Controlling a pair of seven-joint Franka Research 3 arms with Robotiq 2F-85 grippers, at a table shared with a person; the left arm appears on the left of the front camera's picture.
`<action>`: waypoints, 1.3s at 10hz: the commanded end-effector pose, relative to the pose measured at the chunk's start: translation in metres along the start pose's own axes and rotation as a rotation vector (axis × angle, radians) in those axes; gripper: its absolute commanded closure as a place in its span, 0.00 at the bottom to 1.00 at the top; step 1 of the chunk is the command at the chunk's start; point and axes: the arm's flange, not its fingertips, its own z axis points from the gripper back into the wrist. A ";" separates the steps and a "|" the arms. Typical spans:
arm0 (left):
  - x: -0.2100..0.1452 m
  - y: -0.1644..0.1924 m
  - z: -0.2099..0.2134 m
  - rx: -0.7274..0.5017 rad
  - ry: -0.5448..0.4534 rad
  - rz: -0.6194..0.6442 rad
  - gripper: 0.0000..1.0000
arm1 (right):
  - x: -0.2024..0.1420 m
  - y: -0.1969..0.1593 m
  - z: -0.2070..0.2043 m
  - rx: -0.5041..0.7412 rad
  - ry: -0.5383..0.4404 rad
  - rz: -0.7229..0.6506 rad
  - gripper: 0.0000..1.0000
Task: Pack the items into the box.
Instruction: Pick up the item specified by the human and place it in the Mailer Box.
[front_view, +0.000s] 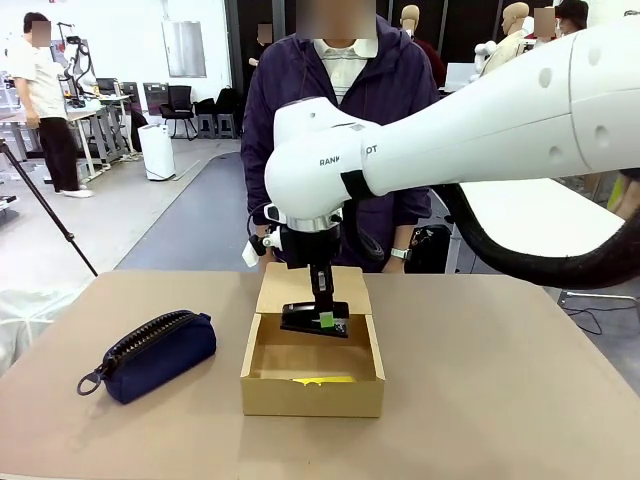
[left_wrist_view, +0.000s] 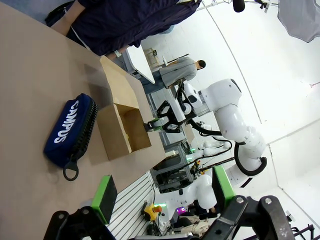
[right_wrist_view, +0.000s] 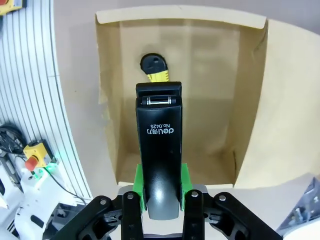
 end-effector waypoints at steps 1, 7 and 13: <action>-0.001 -0.001 0.001 -0.009 0.001 -0.005 0.00 | 0.003 -0.001 0.001 -0.050 0.016 -0.037 1.00; -0.001 -0.001 0.001 -0.009 0.001 -0.005 0.00 | 0.014 -0.016 -0.080 -0.064 0.043 -0.094 1.00; -0.001 -0.001 0.001 -0.009 0.001 -0.005 0.00 | 0.001 -0.023 -0.072 -0.061 0.005 -0.105 0.00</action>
